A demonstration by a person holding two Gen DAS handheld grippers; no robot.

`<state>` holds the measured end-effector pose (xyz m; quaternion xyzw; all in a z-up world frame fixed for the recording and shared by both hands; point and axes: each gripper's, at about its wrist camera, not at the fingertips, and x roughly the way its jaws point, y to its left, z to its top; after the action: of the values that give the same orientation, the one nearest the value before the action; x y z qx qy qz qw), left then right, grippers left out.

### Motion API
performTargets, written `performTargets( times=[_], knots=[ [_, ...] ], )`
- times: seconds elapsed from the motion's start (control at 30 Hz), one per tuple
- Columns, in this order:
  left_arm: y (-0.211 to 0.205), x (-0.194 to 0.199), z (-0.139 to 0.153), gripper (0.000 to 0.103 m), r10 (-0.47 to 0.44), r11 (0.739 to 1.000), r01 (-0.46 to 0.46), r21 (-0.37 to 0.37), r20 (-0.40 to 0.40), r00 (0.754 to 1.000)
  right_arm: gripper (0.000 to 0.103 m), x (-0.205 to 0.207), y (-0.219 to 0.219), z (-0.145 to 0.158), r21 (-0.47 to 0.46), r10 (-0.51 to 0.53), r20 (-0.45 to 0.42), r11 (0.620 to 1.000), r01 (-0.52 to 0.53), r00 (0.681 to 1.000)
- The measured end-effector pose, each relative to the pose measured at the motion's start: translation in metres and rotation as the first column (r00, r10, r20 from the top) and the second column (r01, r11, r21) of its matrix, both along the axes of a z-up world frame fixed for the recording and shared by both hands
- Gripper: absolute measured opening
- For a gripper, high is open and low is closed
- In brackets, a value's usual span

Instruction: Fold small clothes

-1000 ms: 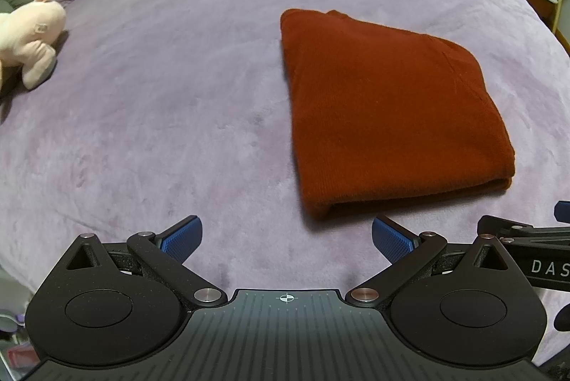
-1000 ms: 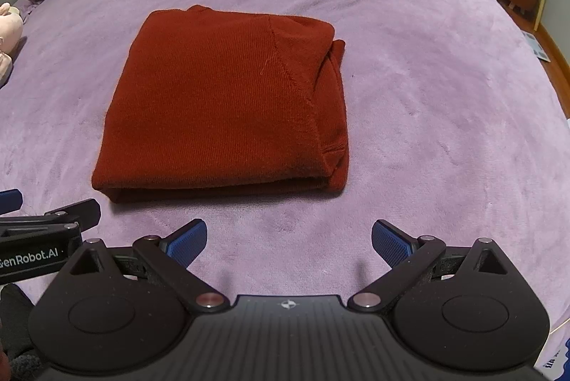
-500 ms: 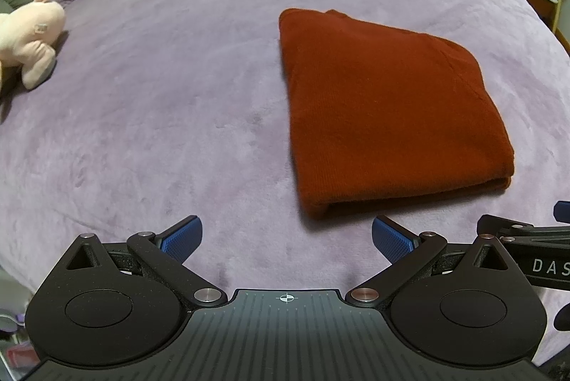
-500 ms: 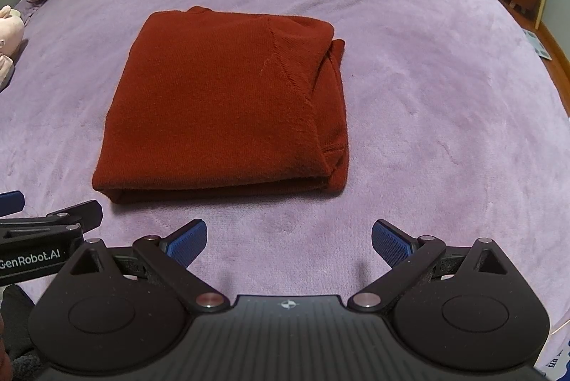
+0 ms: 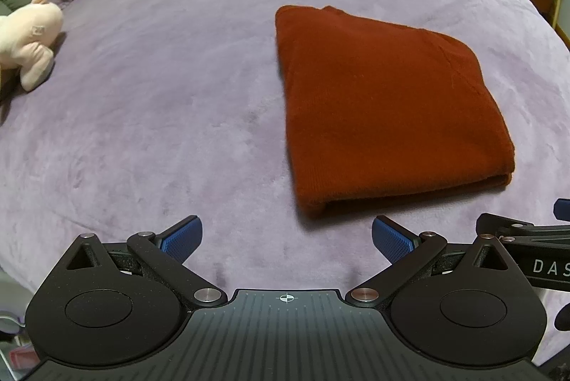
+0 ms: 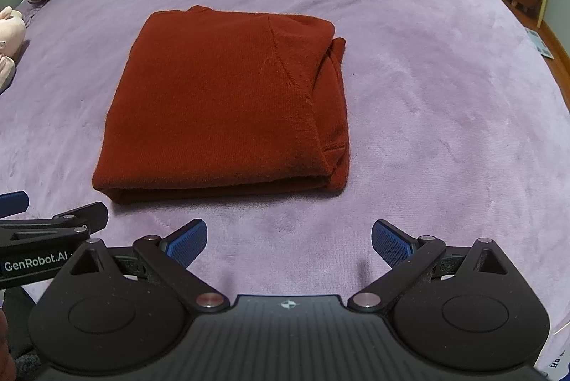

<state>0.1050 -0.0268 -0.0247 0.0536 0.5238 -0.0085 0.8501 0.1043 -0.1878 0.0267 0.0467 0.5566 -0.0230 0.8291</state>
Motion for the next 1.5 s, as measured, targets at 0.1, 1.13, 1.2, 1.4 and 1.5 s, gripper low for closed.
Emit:
performTargets(
  times=[0.1, 1.13, 1.2, 1.4, 1.5],
  knots=[
    [-0.0002, -0.0005, 0.0001, 0.103, -0.002, 1.000, 0.002, 0.001, 0.001, 1.000, 0.099, 0.0004, -0.0001, 0.0000, 0.001, -0.001, -0.002, 1.000, 0.001, 1.000],
    [-0.0012, -0.0034, 0.0044, 0.103, 0.005, 1.000, -0.006, 0.027, 0.042, 0.999, 0.099, 0.0005, 0.0013, 0.0007, -0.011, 0.005, -0.002, 1.000, -0.005, 1.000],
    [-0.0009, -0.0030, 0.0049, 0.103, 0.003, 1.000, -0.004, 0.025, 0.040, 0.999, 0.099, 0.0011, 0.0010, 0.0011, -0.011, 0.005, -0.003, 1.000, -0.005, 1.000],
    [-0.0026, -0.0031, 0.0056, 0.103, -0.012, 0.999, 0.011, 0.032, 0.037, 0.999, 0.099, 0.0012, 0.0012, 0.0022, -0.014, 0.006, -0.002, 1.000, -0.006, 1.000],
    [-0.0043, -0.0042, 0.0065, 0.103, -0.017, 0.999, 0.015, 0.031, 0.038, 0.999, 0.099, 0.0009, 0.0014, 0.0025, -0.015, 0.004, -0.002, 1.000, -0.004, 1.000]
  ],
)
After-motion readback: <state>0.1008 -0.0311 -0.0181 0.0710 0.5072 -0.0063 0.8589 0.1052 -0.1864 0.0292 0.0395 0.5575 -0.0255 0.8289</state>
